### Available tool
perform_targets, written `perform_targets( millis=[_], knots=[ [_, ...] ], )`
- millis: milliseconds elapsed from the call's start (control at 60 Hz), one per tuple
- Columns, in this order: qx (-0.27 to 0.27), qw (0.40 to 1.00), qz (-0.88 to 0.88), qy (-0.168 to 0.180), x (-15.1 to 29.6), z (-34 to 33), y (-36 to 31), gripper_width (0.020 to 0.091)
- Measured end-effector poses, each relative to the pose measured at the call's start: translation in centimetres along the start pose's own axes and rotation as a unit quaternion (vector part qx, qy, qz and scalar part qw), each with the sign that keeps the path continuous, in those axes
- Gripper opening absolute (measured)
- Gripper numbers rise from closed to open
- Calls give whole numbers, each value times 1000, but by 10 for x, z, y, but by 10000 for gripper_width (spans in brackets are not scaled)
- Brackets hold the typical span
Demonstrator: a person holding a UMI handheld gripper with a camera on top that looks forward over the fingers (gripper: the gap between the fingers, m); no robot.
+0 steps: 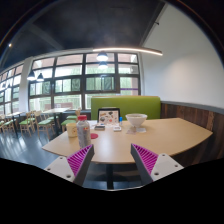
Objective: Pour water
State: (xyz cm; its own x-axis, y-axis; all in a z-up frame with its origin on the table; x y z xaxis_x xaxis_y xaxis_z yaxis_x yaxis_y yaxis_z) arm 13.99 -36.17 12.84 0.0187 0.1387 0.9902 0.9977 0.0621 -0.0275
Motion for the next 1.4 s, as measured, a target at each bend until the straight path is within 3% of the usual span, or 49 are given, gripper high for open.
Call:
perform_targets(
  millis=[217, 433, 867, 917, 967, 1167, 1300, 1400],
  knots=[
    [27, 1000, 2, 7, -8, 12, -21, 819],
    [44, 997, 5, 70, -10, 69, -70, 816],
    [7, 996, -36, 76, -3, 236, -131, 802],
    [7, 997, -30, 71, -1, 247, -136, 775],
    [-4, 999, -20, 47, -6, 259, -132, 525],
    [5, 999, 2, 51, -5, 263, -138, 431],
    [-11, 996, -69, 47, 1, 264, -129, 429],
    [-37, 981, -184, 51, 32, 282, -116, 429]
  ],
)
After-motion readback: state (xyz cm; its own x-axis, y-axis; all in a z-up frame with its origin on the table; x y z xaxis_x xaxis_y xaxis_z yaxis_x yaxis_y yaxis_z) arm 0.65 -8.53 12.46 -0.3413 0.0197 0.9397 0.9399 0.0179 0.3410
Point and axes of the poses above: the point between the fingertips, and its own axes, seen from behind it with the camera up: y to the right, x up, z forward, the way the camera looks, the point moved 5 cm from there along -z, backward, against the way the camera looks, and after that the axes turned 1 degree about x, right-handed, at the moved point
